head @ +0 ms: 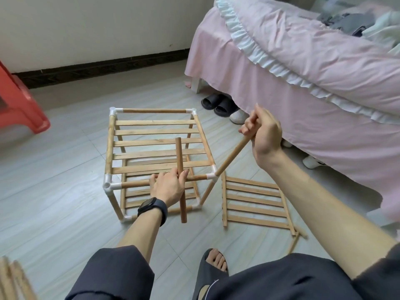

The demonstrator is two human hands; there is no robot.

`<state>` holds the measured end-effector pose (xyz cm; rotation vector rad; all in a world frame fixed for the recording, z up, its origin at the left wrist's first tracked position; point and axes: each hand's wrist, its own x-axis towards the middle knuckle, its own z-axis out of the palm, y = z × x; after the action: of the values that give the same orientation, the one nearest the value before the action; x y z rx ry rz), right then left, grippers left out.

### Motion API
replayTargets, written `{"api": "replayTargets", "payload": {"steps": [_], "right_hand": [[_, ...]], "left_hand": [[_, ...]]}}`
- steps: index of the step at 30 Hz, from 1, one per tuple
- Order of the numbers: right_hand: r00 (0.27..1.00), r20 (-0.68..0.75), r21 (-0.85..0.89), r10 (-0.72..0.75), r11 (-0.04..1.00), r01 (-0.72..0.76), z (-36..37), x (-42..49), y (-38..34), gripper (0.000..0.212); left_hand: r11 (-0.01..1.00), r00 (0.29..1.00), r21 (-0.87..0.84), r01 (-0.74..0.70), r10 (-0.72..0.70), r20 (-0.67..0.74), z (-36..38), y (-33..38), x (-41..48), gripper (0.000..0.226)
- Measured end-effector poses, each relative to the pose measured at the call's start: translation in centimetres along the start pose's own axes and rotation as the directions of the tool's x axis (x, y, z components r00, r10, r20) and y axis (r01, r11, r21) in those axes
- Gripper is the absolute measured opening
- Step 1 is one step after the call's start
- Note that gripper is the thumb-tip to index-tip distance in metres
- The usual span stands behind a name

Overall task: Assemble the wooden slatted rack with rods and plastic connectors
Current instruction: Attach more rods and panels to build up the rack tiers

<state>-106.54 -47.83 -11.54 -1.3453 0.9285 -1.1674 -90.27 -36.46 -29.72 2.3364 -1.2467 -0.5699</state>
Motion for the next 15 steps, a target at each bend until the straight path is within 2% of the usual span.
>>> {"api": "replayTargets", "payload": {"steps": [4, 7, 9, 12, 15], "right_hand": [[1.0, -0.007, -0.039, -0.004, 0.999, 0.003, 2.3, 0.6, 0.8, 0.057], [0.997, 0.079, 0.003, 0.023, 1.0, -0.023, 2.2, 1.6, 1.0, 0.052], [0.991, 0.133, 0.059, 0.004, 0.998, -0.012, 1.8, 1.8, 1.5, 0.05], [0.974, 0.225, 0.076, -0.03, 0.997, 0.014, 2.1, 1.5, 2.4, 0.049], [0.96, 0.281, 0.04, -0.004, 0.999, -0.007, 2.7, 2.3, 2.2, 0.047]], "left_hand": [[1.0, 1.0, -0.003, 0.001, -0.001, -0.021, 0.6, -0.1, -0.2, 0.044], [1.0, 0.993, 0.012, -0.011, 0.012, -0.114, 1.6, -0.7, -0.5, 0.033], [0.994, 0.974, 0.09, -0.062, 0.08, -0.212, 2.5, -1.1, -0.3, 0.027], [0.976, 0.931, 0.186, -0.115, 0.171, -0.322, 3.5, -1.5, 0.0, 0.029], [0.96, 0.896, 0.236, -0.152, 0.235, -0.378, 3.9, -2.0, 0.8, 0.03]]}}
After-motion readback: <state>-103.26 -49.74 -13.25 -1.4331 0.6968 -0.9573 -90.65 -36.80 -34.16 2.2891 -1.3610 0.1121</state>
